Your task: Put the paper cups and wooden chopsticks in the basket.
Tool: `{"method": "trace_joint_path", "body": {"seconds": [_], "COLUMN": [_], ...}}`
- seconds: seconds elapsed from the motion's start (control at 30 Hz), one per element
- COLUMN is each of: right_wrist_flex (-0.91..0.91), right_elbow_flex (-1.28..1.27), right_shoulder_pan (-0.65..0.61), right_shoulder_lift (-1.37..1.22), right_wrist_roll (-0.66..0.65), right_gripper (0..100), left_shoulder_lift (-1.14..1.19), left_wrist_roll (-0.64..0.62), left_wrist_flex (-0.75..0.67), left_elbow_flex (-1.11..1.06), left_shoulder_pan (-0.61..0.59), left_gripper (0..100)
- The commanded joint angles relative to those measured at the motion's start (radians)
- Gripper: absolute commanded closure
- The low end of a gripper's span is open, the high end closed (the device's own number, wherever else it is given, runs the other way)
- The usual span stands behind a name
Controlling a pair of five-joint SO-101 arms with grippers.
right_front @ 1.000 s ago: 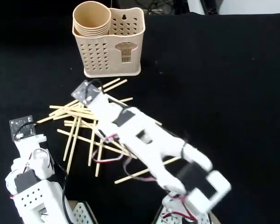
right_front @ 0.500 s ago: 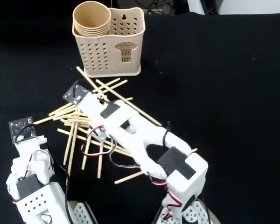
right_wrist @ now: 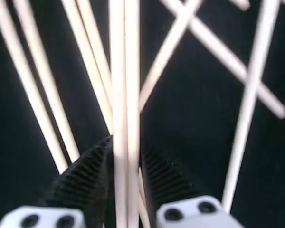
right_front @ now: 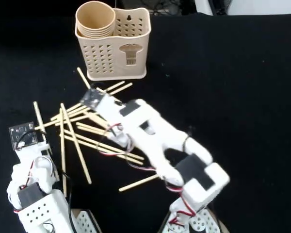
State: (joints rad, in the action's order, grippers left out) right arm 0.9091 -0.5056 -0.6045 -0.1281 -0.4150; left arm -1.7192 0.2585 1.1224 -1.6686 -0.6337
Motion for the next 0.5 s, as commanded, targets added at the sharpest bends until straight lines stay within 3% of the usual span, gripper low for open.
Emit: {"method": "trace_joint_path", "body": {"seconds": [0.0,0.2,0.33,0.47], "right_wrist_flex": [-0.002,-0.002,-0.021,-0.064], "right_elbow_flex": [-0.101,-0.269,-0.271,-0.262], "right_shoulder_pan": [0.037,0.081,0.176,0.186], "right_shoulder_lift": [0.205,0.403,0.366,0.269], "right_wrist_roll": [-0.014,-0.014,-0.075,-0.089], "right_gripper": [98.6,98.6,98.6,98.6], "left_shoulder_lift": [-0.009,-0.009,-0.009,-0.011], "left_wrist_roll": [0.008,0.008,0.008,0.008], "left_wrist_flex": [0.006,0.006,0.006,0.006], "left_elbow_flex": [0.007,0.007,0.007,0.007], "left_shoulder_pan": [-0.010,-0.010,-0.010,-0.010], "left_gripper": [88,88,88,88]}}
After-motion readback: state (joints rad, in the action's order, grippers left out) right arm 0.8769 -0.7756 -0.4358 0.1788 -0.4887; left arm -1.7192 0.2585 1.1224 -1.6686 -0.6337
